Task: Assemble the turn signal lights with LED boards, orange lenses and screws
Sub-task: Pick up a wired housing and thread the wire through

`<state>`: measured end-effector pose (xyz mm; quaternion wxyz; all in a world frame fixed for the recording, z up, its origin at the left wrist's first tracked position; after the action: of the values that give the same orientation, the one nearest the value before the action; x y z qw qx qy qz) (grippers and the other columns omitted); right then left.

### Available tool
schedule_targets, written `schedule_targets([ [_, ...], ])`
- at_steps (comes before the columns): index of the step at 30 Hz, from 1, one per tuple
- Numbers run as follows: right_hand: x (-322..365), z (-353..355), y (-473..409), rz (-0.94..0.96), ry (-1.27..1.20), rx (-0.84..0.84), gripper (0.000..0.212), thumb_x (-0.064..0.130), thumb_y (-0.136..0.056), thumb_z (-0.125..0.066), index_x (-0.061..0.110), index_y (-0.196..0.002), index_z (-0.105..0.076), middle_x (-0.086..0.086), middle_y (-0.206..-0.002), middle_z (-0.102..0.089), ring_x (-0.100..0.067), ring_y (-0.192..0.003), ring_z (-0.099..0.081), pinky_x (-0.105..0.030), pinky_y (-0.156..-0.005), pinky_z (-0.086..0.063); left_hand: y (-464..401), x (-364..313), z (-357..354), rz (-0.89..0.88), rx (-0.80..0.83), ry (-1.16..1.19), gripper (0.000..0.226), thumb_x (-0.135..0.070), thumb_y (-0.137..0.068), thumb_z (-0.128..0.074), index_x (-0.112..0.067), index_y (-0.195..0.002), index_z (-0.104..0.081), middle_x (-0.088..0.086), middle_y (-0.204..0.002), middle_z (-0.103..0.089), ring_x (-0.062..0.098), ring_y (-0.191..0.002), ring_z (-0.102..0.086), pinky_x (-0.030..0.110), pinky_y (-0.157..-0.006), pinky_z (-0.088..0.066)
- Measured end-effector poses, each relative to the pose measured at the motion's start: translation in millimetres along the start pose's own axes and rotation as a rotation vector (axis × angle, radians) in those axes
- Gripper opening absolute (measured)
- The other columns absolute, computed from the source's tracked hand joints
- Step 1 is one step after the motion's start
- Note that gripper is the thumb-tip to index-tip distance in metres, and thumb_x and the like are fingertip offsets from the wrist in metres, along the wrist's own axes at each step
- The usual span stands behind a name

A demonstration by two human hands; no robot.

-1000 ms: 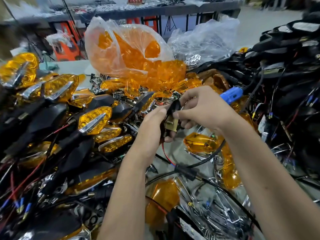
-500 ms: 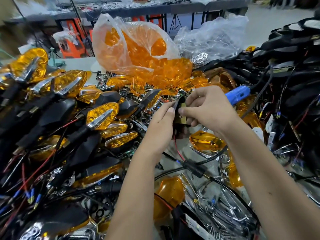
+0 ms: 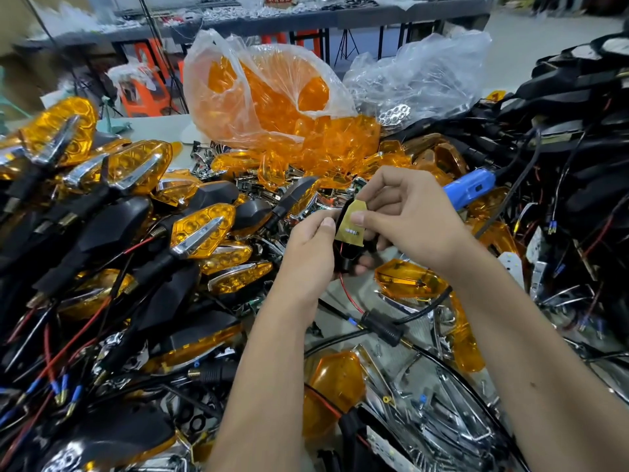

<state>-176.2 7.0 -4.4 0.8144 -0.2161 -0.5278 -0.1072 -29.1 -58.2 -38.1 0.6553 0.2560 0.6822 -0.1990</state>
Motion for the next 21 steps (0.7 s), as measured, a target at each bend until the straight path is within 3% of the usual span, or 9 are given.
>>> schedule_targets([
  [6,1,5,0,-0.036,-0.076,0.03,0.016,0.008,-0.091,-0.079,0.011,-0.1,-0.065,-0.01,-0.062,-0.06,-0.017,-0.043,-0.056,-0.026,-0.04,-0.046,-3,-2,0,-0.038,-0.038,-0.006,0.038,-0.021,-0.114,-0.031,-0.022,-0.11,-0.069,0.009,-0.09,-0.078,0.023,-0.074,-0.073,0.032,-0.065,-0.059],
  [12,11,6,4,0.042,-0.106,0.109,0.011,-0.001,-0.091,-0.075,0.007,-0.098,-0.074,-0.016,-0.08,-0.073,-0.026,-0.062,-0.07,-0.027,-0.055,-0.058,-1,-1,2,-0.01,-0.042,0.001,0.042,-0.022,-0.113,-0.032,-0.021,-0.103,-0.072,0.017,-0.093,-0.078,0.027,-0.079,-0.074,0.033,-0.067,-0.059],
  [14,12,9,3,0.049,-0.068,0.051,0.009,0.002,-0.09,-0.077,0.009,-0.093,-0.072,-0.016,-0.075,-0.069,-0.025,-0.054,-0.065,-0.029,-0.048,-0.054,-1,-1,2,-0.016,-0.073,-0.011,0.037,-0.023,-0.112,-0.035,-0.023,-0.107,-0.072,0.017,-0.1,-0.077,0.031,-0.09,-0.075,0.041,-0.076,-0.061],
  [16,11,13,0,0.032,-0.033,-0.044,0.01,0.005,-0.088,-0.077,0.01,-0.088,-0.069,-0.017,-0.062,-0.058,-0.019,-0.042,-0.054,-0.025,-0.038,-0.044,-1,-2,1,-0.048,-0.098,-0.05,0.03,-0.029,-0.11,-0.04,-0.028,-0.116,-0.069,0.011,-0.117,-0.074,0.033,-0.111,-0.071,0.052,-0.095,-0.057],
  [18,9,13,-1,-0.034,-0.072,-0.065,0.011,0.006,-0.087,-0.079,0.01,-0.085,-0.069,-0.013,-0.058,-0.054,-0.016,-0.04,-0.048,-0.023,-0.037,-0.039,0,-5,0,-0.093,-0.099,-0.106,0.027,-0.035,-0.107,-0.043,-0.033,-0.12,-0.067,0.002,-0.126,-0.07,0.024,-0.121,-0.065,0.053,-0.102,-0.054],
  [21,5,10,1,-0.166,-0.274,0.087,0.021,0.028,-0.076,-0.089,0.012,-0.081,-0.077,-0.007,-0.066,-0.066,-0.013,-0.053,-0.058,-0.021,-0.046,-0.049,1,-6,-1,-0.147,-0.102,-0.185,0.025,-0.029,-0.11,-0.044,-0.04,-0.109,-0.067,-0.012,-0.114,-0.07,-0.004,-0.104,-0.064,0.032,-0.09,-0.055],
])
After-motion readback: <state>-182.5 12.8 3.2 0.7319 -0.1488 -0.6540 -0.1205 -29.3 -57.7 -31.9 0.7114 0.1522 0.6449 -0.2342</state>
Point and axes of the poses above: each hand's wrist, its own y-axis away from the middle knuckle, its own z-axis out of the back of the hand, x = y × z, the point moved 3 cm from there along -y, towards the middle knuckle
